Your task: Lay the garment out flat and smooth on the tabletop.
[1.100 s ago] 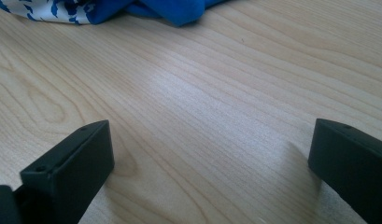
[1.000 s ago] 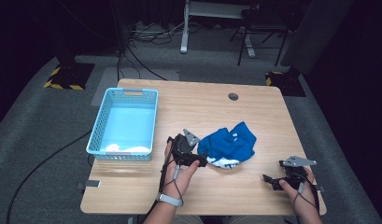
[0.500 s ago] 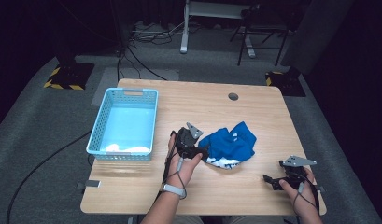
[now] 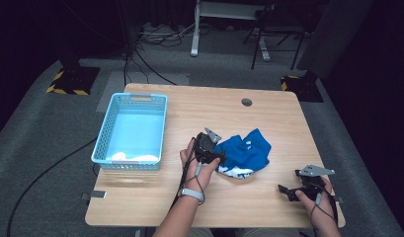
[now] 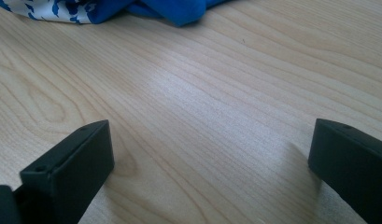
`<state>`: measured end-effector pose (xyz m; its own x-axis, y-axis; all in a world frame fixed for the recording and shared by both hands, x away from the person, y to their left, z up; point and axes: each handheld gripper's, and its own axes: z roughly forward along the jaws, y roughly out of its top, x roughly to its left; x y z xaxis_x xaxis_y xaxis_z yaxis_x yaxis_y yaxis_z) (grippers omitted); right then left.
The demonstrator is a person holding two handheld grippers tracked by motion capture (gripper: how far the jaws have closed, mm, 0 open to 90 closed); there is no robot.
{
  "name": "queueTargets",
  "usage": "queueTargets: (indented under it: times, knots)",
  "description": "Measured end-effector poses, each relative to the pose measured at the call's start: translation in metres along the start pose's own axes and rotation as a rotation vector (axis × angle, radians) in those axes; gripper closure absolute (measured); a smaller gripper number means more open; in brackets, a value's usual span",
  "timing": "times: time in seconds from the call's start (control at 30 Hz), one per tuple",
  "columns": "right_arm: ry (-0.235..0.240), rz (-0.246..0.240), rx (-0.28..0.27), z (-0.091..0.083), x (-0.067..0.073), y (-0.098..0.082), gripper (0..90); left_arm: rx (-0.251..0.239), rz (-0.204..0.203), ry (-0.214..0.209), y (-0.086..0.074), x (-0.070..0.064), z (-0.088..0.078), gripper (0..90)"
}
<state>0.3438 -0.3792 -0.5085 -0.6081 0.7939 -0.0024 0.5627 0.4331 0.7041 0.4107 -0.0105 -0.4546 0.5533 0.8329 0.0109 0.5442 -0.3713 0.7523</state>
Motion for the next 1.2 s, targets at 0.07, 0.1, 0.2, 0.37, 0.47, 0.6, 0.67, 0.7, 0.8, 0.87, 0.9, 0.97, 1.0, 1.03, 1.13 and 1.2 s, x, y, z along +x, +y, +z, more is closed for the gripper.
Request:
queueTargets:
  times: [0.07, 0.1, 0.2, 0.37, 0.47, 0.6, 0.67, 0.7, 0.8, 0.87, 0.9, 0.97, 1.0, 1.03, 1.13, 1.2]
  knots:
    - [0.000, 0.000, 0.000, 0.000, 0.000, 0.000, 0.6, 0.003, 0.007, 0.007, 0.000, -0.001, 0.004, 21.1]
    - [0.000, 0.000, 0.000, 0.000, 0.000, 0.000, 0.6, 0.008, 0.004, 0.006, 0.000, -0.001, 0.006, 20.9]
    - [0.000, 0.000, 0.000, 0.000, 0.000, 0.000, 0.6, 0.026, 0.010, 0.001, -0.001, -0.004, 0.013, 21.1]
    - [0.002, -0.003, 0.000, -0.001, 0.000, 0.000, 0.6, 0.062, 0.020, 0.005, -0.001, -0.012, 0.020, 18.9]
    - [0.004, -0.004, 0.000, -0.002, 0.001, -0.002, 0.6, 0.066, 0.025, -0.003, 0.001, -0.016, 0.024, 19.6]
    - [0.006, -0.007, 0.001, -0.003, 0.001, -0.002, 0.6, 0.100, 0.045, -0.026, -0.001, -0.021, 0.035, 24.0]
    - [0.006, -0.008, 0.001, -0.003, 0.001, -0.002, 0.6, 0.119, 0.071, -0.023, -0.002, -0.023, 0.039, 25.9]
    - [0.006, -0.008, 0.001, -0.003, 0.001, -0.003, 0.6, 0.124, 0.084, -0.030, -0.003, -0.024, 0.041, 29.4]
    - [0.007, -0.009, 0.001, -0.003, 0.002, -0.003, 0.6, 0.144, 0.123, -0.066, -0.004, -0.029, 0.043, 51.7]
    - [0.008, -0.009, 0.001, -0.003, 0.002, -0.003, 0.6, 0.145, 0.151, -0.069, -0.004, -0.032, 0.041, 66.8]
    - [0.011, -0.012, 0.002, -0.004, 0.002, -0.004, 0.6, 0.143, 0.162, -0.064, -0.003, -0.033, 0.040, 75.7]
    - [0.017, -0.020, 0.002, -0.004, 0.003, -0.004, 0.5, 0.127, 0.145, -0.072, -0.004, -0.033, 0.036, 80.4]
    - [0.017, -0.020, 0.002, -0.004, 0.003, -0.004, 0.5, 0.127, 0.145, -0.072, -0.004, -0.033, 0.036, 81.1]
    - [0.021, -0.024, 0.002, -0.004, 0.004, -0.004, 0.5, 0.117, 0.138, -0.078, -0.004, -0.033, 0.034, 81.1]
    - [0.023, -0.024, 0.002, -0.004, 0.005, -0.004, 0.5, 0.072, 0.117, -0.096, -0.003, -0.032, 0.025, 81.8]
    - [0.019, -0.018, 0.002, -0.004, 0.006, -0.004, 0.6, 0.049, 0.118, -0.095, -0.002, -0.034, 0.019, 81.9]
